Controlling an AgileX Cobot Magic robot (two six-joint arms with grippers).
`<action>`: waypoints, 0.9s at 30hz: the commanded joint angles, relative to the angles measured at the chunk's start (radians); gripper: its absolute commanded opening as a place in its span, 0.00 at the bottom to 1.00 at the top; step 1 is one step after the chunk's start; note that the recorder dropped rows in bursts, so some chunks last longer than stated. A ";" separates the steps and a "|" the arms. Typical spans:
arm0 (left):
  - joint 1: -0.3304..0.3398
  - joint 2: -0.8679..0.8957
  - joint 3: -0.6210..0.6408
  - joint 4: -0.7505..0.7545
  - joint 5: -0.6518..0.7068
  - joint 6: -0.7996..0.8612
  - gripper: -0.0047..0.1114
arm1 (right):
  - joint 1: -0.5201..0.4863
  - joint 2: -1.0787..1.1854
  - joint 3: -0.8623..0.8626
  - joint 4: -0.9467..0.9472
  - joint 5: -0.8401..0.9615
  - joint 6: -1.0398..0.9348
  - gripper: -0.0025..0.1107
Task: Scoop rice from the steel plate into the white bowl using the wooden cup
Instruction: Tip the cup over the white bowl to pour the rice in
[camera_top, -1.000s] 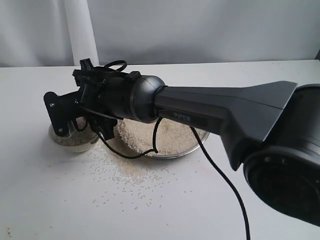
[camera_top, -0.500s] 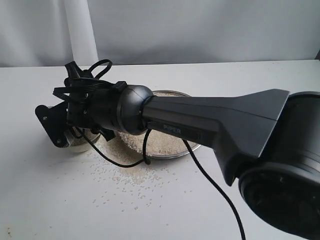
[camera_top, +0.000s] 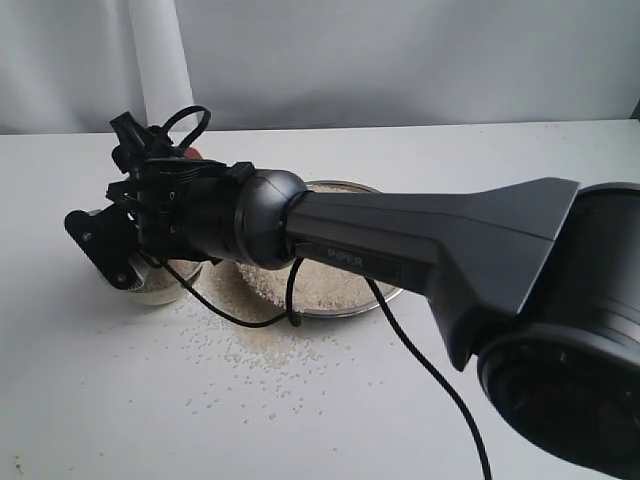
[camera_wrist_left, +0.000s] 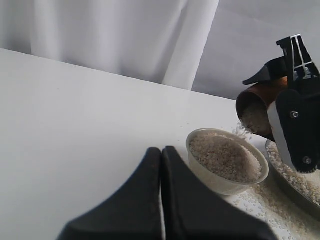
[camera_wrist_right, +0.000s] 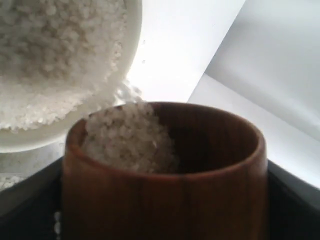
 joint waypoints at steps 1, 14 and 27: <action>-0.005 -0.003 -0.002 -0.002 -0.006 -0.004 0.04 | 0.002 0.002 -0.005 -0.090 -0.025 0.017 0.02; -0.005 -0.003 -0.002 -0.002 -0.006 -0.004 0.04 | 0.002 0.057 -0.079 -0.238 0.012 0.082 0.02; -0.005 -0.003 -0.002 -0.002 -0.006 -0.004 0.04 | 0.044 0.057 -0.100 -0.222 0.123 -0.080 0.02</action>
